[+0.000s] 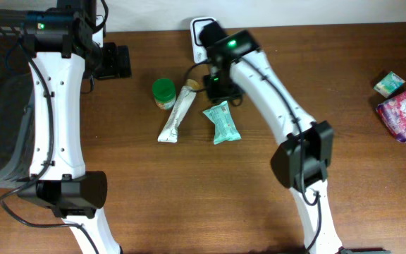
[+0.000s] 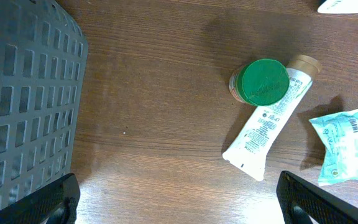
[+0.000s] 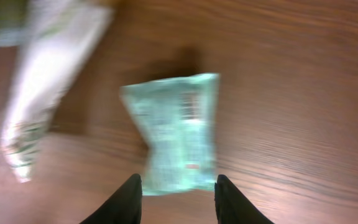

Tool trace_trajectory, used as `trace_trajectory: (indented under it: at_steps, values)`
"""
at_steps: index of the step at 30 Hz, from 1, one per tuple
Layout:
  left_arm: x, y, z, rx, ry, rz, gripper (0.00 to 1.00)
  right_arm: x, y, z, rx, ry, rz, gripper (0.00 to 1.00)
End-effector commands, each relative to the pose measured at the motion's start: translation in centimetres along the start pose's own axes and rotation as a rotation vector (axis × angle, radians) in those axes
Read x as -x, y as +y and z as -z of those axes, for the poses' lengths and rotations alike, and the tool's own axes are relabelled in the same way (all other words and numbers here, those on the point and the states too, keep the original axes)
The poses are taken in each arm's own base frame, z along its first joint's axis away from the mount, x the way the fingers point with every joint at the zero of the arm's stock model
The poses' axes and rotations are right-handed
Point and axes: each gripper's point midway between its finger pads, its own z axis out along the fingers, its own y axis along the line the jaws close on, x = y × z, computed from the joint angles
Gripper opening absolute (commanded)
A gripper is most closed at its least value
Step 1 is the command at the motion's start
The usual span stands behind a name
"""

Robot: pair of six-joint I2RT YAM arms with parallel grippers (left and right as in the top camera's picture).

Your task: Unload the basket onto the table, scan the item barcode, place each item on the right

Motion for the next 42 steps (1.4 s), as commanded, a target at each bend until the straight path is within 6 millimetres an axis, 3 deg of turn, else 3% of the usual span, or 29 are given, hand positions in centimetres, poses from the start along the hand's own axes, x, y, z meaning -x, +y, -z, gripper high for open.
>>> trace_trajectory:
  at_steps: [1, 3, 5, 8, 9, 15, 18, 23, 28, 30, 32, 33, 39, 42]
  values:
    - [-0.1, 0.0, -0.2, 0.005, 0.006, 0.008, 0.99, 0.0, -5.3, 0.4, 0.095, 0.056, -0.037, 0.41]
    - [0.0, 0.0, -0.2, 0.005, 0.005, 0.008, 0.99, -0.9, -6.1, 0.6, 0.294, 0.101, 0.024, 0.62]
    - [0.0, 0.0, -0.2, 0.005, 0.005, 0.008, 0.99, -1.5, -7.2, 0.2, 0.41, 0.124, 0.008, 0.66]
    - [0.0, 0.0, -0.2, 0.005, 0.005, 0.008, 0.99, -2.7, -7.8, -1.6, 0.528, 0.159, -0.013, 0.67]
    - [-0.1, 0.0, -0.2, 0.005, 0.005, 0.008, 0.99, -3.3, -7.7, -3.2, 0.563, 0.179, -0.034, 0.67]
    - [0.0, 0.0, -0.2, 0.005, 0.005, 0.008, 0.99, -5.9, -5.3, -7.4, 0.751, 0.225, -0.094, 0.67]
    - [0.0, 0.0, -0.2, 0.005, 0.005, 0.008, 0.99, -6.9, -4.8, -8.1, 0.788, 0.245, -0.113, 0.57]
    - [0.0, 0.0, -0.2, 0.005, 0.005, 0.008, 0.99, -7.9, -4.0, -9.8, 0.802, 0.26, -0.134, 0.57]
    - [0.0, 0.0, -0.2, 0.005, 0.005, 0.008, 0.99, -7.6, -1.4, -9.7, 0.879, 0.229, -0.09, 0.56]
    - [0.0, 0.0, -0.2, 0.005, 0.005, 0.008, 0.99, -7.6, -0.8, -9.9, 0.879, 0.229, -0.07, 0.43]
    - [0.0, 0.0, -0.2, 0.005, 0.005, 0.008, 0.99, -7.3, -0.4, -10.0, 0.878, 0.211, -0.05, 0.23]
    - [-0.1, 0.0, -0.2, 0.005, 0.006, 0.008, 0.99, -7.1, -0.4, -10.1, 0.878, 0.198, -0.042, 0.04]
    - [0.0, 0.0, -0.2, 0.005, 0.005, 0.008, 0.99, -4.8, -0.7, -9.3, 0.868, 0.144, -0.068, 0.04]
    - [0.0, 0.0, -0.2, 0.005, 0.005, 0.008, 0.99, -3.5, -2.5, -7.8, 0.774, 0.142, -0.096, 0.04]
